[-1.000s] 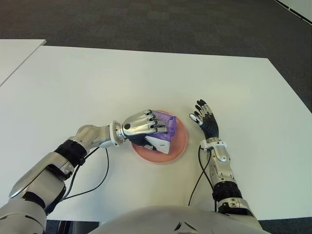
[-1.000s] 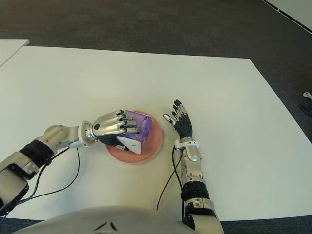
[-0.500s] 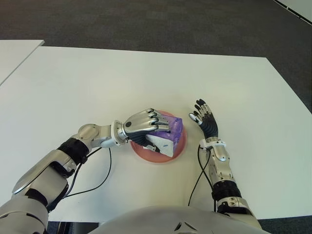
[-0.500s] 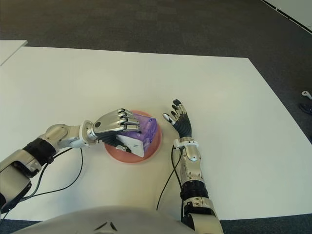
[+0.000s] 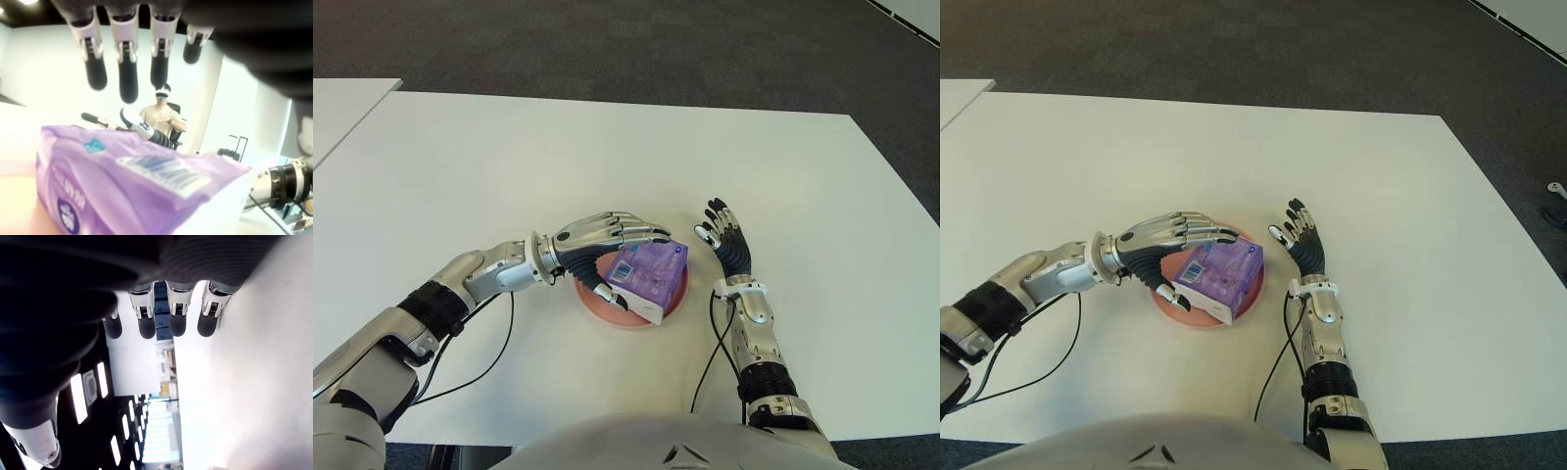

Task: Put the tissue paper into the plate.

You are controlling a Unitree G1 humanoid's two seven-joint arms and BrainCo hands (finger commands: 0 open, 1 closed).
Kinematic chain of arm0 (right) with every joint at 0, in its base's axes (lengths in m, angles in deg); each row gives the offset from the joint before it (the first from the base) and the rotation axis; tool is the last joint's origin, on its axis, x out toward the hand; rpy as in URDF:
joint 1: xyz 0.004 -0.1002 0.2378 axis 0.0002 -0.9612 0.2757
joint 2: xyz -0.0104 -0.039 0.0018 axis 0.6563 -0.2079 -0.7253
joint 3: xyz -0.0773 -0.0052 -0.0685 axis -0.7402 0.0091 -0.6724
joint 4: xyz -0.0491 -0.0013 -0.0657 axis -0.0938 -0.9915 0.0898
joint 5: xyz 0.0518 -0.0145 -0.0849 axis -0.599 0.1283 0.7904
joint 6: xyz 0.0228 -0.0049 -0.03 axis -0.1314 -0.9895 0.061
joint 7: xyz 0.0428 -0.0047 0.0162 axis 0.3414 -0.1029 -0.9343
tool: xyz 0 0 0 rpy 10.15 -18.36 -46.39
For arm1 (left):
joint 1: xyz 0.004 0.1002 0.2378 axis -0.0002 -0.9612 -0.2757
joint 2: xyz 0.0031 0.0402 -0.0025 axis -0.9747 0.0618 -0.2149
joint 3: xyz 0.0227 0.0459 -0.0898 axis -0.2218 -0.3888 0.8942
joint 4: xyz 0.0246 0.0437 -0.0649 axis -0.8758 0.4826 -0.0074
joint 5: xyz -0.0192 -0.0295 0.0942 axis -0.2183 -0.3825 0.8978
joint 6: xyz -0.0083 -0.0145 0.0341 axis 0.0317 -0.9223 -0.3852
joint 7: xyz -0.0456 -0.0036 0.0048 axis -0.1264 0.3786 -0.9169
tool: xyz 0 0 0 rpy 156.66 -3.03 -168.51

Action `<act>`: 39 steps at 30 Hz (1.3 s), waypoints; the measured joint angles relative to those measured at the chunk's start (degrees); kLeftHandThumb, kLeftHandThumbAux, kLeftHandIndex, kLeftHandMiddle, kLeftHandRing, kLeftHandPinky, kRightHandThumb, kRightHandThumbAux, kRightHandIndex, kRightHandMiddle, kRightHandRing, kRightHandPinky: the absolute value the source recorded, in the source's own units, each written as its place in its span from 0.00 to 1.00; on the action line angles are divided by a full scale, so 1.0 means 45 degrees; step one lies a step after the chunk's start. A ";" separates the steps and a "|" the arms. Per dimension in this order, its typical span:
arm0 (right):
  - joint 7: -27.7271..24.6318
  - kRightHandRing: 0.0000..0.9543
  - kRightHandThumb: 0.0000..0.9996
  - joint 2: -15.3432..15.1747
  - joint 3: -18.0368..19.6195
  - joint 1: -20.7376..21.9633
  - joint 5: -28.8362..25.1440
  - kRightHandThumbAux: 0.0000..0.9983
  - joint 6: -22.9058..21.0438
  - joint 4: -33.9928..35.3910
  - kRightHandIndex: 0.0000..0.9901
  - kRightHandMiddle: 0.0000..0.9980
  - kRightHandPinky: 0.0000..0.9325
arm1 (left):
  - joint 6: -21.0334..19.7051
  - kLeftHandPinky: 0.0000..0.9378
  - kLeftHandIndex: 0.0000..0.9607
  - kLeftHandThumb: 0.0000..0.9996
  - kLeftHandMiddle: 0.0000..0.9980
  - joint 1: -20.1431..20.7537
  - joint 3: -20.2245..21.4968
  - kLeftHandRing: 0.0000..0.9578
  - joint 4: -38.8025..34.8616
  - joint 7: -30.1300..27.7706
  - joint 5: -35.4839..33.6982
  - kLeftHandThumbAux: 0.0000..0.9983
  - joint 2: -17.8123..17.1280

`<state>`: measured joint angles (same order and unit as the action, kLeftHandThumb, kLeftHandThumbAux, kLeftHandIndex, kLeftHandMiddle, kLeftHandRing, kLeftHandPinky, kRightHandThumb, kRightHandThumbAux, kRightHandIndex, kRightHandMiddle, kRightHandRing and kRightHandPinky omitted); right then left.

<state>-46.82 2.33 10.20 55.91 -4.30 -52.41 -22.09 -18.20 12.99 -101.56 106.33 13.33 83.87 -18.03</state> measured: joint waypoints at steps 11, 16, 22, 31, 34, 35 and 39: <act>-0.0013 0.00 0.00 0.0048 -0.0033 -0.0128 0.0011 0.66 -0.0041 -0.0221 0.00 0.00 0.00 | -0.3214 0.00 0.00 0.11 0.00 -0.0910 0.1387 0.00 -0.2278 -0.4832 -0.3955 0.29 -0.0454; 0.0036 0.00 0.00 0.0027 -0.0024 -0.0145 0.0025 0.66 -0.0041 -0.0267 0.00 0.00 0.00 | -0.3602 0.00 0.00 0.11 0.00 -0.1249 0.2164 0.00 -0.2303 -0.5249 -0.3488 0.28 -0.0135; 0.0074 0.00 0.01 0.0051 -0.0033 -0.0144 0.0026 0.67 -0.0041 -0.0292 0.00 0.00 0.00 | -0.3442 0.00 0.00 0.12 0.00 -0.1305 0.2856 0.00 -0.1976 -0.4753 -0.1042 0.28 0.0391; 0.0065 0.00 0.01 0.0066 -0.0049 -0.0128 0.0019 0.67 -0.0041 -0.0250 0.00 0.00 0.00 | -0.2959 0.00 0.00 0.06 0.00 -0.1325 0.3794 0.00 -0.1629 -0.2890 0.1606 0.33 0.1003; 0.0066 0.00 0.02 0.0067 -0.0071 -0.0125 0.0022 0.66 -0.0041 -0.0249 0.00 0.00 0.00 | -0.2817 0.00 0.00 0.03 0.00 -0.1329 0.4163 0.00 -0.1439 -0.2775 0.1472 0.36 0.1128; 0.0067 0.00 0.02 0.0065 -0.0076 -0.0120 0.0026 0.66 -0.0041 -0.0247 0.00 0.00 0.00 | -0.2801 0.00 0.00 0.02 0.00 -0.1323 0.4290 0.00 -0.1259 -0.2852 0.0998 0.38 0.1195; 0.0072 0.00 0.02 0.0043 -0.0072 -0.0132 0.0034 0.65 -0.0035 -0.0226 0.00 0.00 0.00 | -0.2820 0.00 0.00 0.00 0.00 -0.1212 0.4915 0.00 -0.0465 -0.3447 -0.1259 0.41 0.1725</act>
<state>-46.50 2.52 9.87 55.32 -4.14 -52.57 -23.11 -30.89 7.53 -79.44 104.24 -2.18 78.21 -10.26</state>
